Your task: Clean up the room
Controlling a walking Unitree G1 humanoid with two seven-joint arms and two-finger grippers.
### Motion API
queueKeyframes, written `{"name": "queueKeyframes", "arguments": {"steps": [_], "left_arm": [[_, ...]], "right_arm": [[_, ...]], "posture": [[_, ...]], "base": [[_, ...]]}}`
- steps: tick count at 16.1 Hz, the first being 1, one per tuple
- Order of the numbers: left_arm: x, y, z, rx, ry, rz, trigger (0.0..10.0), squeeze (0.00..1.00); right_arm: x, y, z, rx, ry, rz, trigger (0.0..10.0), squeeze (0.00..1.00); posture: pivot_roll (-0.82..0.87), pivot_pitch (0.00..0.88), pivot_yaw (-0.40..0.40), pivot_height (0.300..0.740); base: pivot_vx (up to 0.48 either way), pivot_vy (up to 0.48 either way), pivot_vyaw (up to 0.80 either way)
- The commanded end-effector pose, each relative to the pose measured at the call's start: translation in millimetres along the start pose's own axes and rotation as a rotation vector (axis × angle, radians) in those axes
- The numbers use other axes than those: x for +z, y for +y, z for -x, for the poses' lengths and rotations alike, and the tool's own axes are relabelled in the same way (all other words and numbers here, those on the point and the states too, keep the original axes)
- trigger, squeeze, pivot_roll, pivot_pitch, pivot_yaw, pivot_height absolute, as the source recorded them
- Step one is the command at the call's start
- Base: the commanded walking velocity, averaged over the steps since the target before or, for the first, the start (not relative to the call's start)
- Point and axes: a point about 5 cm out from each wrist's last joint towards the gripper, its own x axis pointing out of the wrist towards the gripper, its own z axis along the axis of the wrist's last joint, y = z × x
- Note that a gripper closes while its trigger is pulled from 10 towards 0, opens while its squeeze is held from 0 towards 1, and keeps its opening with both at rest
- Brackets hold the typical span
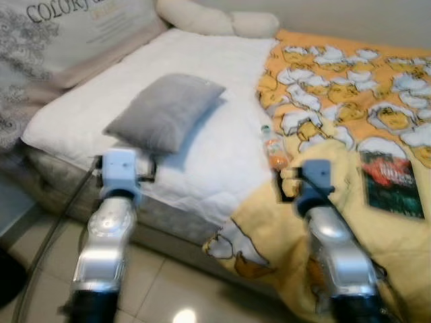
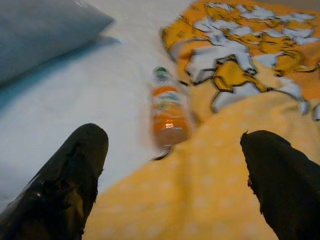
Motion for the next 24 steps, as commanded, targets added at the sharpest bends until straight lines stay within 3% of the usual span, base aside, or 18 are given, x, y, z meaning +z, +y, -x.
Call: {"name": "queueKeyframes", "arguments": {"steps": [1, 12, 16, 17, 18, 20, 24], "left_arm": [[1.9, 11.3, 0.1, 0.027, -0.006, -0.019, 10.0, 0.00], [0.4, 6.9, -1.9, -0.023, 0.001, -0.048, 10.0, 0.00], [-1.2, 6.4, -3.0, -0.057, 0.011, -0.066, 10.0, 0.00], [-2.3, 5.0, -2.9, -0.078, 0.018, -0.077, 10.0, 0.00], [-5.5, -0.6, -1.8, -0.142, 0.038, -0.108, 10.0, 0.00], [-8.8, -12.6, 3.2, -0.294, 0.044, -0.149, 10.0, 0.00], [-3.6, -21.8, 6.5, -0.513, 0.042, -0.200, 10.0, 0.00]], "right_arm": [[4.6, 8.7, -1.7, 0.016, -0.010, -0.008, 10.0, 0.00], [11.9, 3.8, -13.4, 0.028, 0.003, 0.033, 10.0, 0.00], [23.6, -24.6, -32.5, 0.012, 0.084, 0.122, 10.0, 0.00], [28.0, -28.6, -36.3, 0.029, 0.087, 0.138, 10.0, 0.18], [28.3, -30.4, -40.9, 0.085, 0.121, 0.150, 10.0, 1.00], [27.8, -35.5, -48.0, 0.124, 0.178, 0.195, 10.0, 1.00], [27.0, -55.0, -62.5, 0.119, 0.332, 0.202, 10.0, 1.00]], "posture": [[0.02, 0.000, 0.019, 0.740], [0.01, 0.000, 0.018, 0.740], [0.01, 0.000, 0.019, 0.740], [0.01, 0.000, 0.018, 0.740], [0.01, 0.000, 0.014, 0.740], [0.01, 0.000, 0.011, 0.740], [0.01, 0.000, -0.012, 0.740]], "base": [[0.401, 0.000, 0.00], [0.403, 0.000, 0.00], [0.401, 0.000, 0.00], [0.398, 0.000, 0.00], [0.000, 0.000, 0.00], [0.000, 0.000, 0.00], [0.000, 0.000, 0.00]]}}
